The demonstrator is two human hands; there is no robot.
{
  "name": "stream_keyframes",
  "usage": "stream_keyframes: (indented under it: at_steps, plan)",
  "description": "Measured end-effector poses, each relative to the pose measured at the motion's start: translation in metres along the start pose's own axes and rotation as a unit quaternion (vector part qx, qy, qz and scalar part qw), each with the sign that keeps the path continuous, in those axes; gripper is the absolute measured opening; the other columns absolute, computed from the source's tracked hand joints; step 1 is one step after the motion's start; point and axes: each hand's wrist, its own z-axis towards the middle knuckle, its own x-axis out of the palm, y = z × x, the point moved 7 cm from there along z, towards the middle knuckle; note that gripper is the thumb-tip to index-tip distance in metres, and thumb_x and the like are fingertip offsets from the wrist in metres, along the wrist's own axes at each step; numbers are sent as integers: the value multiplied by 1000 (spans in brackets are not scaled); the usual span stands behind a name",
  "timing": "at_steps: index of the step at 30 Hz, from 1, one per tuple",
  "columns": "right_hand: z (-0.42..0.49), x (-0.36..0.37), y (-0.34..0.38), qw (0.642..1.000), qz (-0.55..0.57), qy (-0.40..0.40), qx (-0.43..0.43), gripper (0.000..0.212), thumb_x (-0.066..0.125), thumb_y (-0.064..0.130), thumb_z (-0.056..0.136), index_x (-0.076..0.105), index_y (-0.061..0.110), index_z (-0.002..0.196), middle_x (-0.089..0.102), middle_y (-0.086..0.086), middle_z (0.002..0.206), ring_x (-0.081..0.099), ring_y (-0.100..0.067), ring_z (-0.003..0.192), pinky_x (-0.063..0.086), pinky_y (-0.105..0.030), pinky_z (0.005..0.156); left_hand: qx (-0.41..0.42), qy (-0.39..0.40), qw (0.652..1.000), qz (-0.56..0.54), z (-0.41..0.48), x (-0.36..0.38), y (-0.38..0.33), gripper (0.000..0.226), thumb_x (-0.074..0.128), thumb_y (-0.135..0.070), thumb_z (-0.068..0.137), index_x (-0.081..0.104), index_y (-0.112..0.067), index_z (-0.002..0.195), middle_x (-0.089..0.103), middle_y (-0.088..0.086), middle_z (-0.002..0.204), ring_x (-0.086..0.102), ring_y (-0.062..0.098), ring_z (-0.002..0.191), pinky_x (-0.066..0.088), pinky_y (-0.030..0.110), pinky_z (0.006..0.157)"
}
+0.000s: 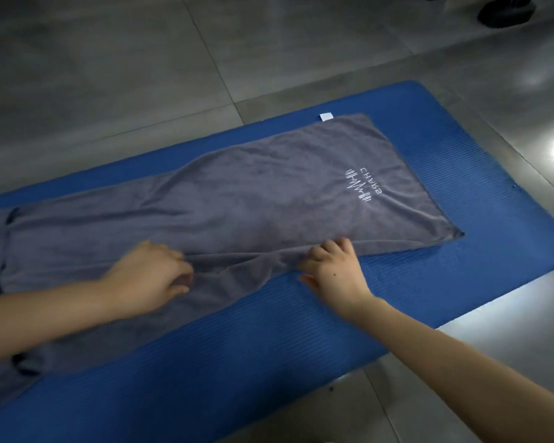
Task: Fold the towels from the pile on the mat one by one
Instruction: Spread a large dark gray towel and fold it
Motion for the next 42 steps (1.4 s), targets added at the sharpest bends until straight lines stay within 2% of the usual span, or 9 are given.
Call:
stream_keyframes:
  at_steps: [5,13,22,29,32,36,38,40,42]
  plan:
    - [9,30,64,995,-34,71,-65,25,83,28,56,73,21,77,64,2,73,59,-25,70,29,-35,74,-50,19,999,10,-83,34,6,32,92,-34,42,63,-27,55,56,-9,55,58,16,48,46,25,50]
    - [26,58,85,982,-58,145,-105,31,89,37,50,74,27,75,62,3,72,61,-22,70,28,-35,77,-187,3,982,-15,-136,114,12,42,94,-29,39,72,-16,71,64,1,68,62,23,57,50,28,52]
    - [31,54,90,981,-70,129,-130,28,88,8,53,65,25,54,54,12,51,54,-15,56,23,-28,71,-166,-59,983,-55,-141,116,17,37,90,-2,39,68,-18,64,58,-4,58,55,15,48,40,18,50]
    - [-30,33,126,963,-68,136,-222,16,74,16,48,61,25,52,50,10,52,50,-19,60,26,-32,71,-164,-101,979,-73,-196,115,8,13,74,-17,66,67,-27,68,58,-11,64,57,12,57,29,22,66]
    - [-35,32,142,965,-66,130,-220,12,71,17,50,64,23,58,53,9,52,51,-20,58,28,-33,72,-236,-133,960,-72,-231,116,7,18,65,-30,75,73,-23,90,66,-5,86,60,19,79,38,30,81]
    - [-17,26,197,969,-5,65,-238,14,57,29,74,66,21,66,58,5,60,56,-22,60,32,-36,78,-405,-168,896,-66,-286,113,28,38,42,-33,81,72,-14,95,67,5,94,60,28,82,47,43,73]
    - [-7,28,236,963,5,58,-263,16,70,37,69,70,22,76,61,6,65,58,-20,63,32,-36,81,-477,-177,859,-59,-314,117,42,34,47,-30,81,71,-10,95,67,9,94,59,32,80,46,45,71]
    - [0,33,275,956,12,67,-287,37,81,46,58,73,23,86,64,7,71,61,-19,66,32,-37,85,-525,-171,833,-43,-338,124,55,22,66,-18,77,70,-7,96,67,12,93,59,35,79,46,46,71]
    - [3,41,309,946,7,76,-315,50,81,55,54,74,23,92,66,6,75,63,-19,70,31,-39,88,-554,-141,819,-50,-353,133,69,32,80,-8,67,69,-5,97,68,13,92,60,36,78,47,47,70]
